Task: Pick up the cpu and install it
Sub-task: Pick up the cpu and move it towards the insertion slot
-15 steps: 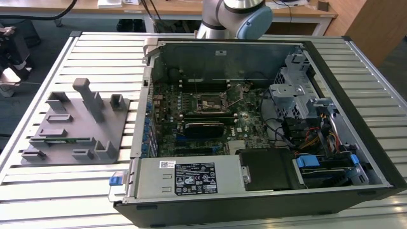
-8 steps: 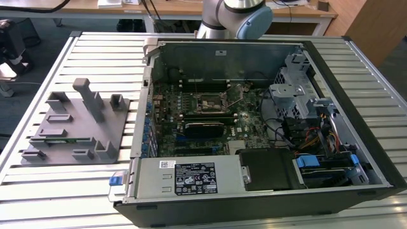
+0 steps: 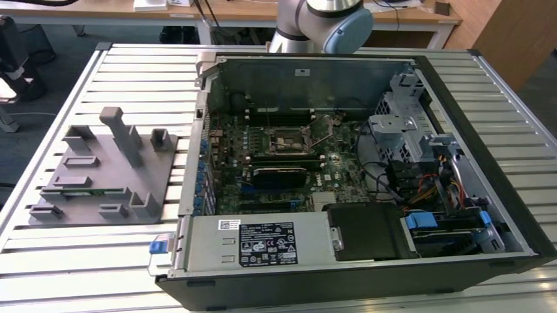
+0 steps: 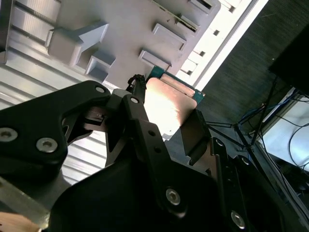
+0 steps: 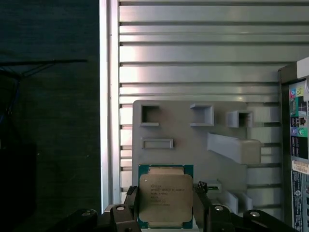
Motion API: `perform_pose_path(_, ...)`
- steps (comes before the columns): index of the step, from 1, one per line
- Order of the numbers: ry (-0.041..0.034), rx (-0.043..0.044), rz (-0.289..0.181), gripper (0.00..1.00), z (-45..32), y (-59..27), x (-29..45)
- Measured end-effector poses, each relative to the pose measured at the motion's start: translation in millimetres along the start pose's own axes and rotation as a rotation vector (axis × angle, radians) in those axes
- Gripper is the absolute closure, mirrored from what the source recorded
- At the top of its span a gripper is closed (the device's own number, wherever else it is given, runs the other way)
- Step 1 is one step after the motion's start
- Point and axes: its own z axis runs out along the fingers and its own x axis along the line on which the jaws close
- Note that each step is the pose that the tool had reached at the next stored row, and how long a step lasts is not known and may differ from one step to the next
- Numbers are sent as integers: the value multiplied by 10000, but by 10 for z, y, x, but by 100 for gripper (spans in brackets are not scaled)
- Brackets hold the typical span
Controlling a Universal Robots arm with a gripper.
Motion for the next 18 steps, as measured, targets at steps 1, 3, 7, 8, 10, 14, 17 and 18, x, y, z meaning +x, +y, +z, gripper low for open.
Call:
perform_pose_path(1, -2, 0, -1, 46, -36, 3, -1)
perform_pose_path(3, -4, 0, -1, 46, -74, 5, -2)
perform_pose_path(7, -7, 0, -1, 46, -142, 11, -3)
perform_pose_path(8, -8, 0, 0, 46, -159, 12, -3)
perform_pose_path(10, -11, -1, -1, 46, -194, 15, -4)
perform_pose_path(14, -12, 1, -1, 46, -260, 20, -6)
perform_pose_path(17, -15, 0, -1, 46, -310, 24, -7)
perform_pose_path(18, -15, 0, -1, 46, -328, 26, -7)
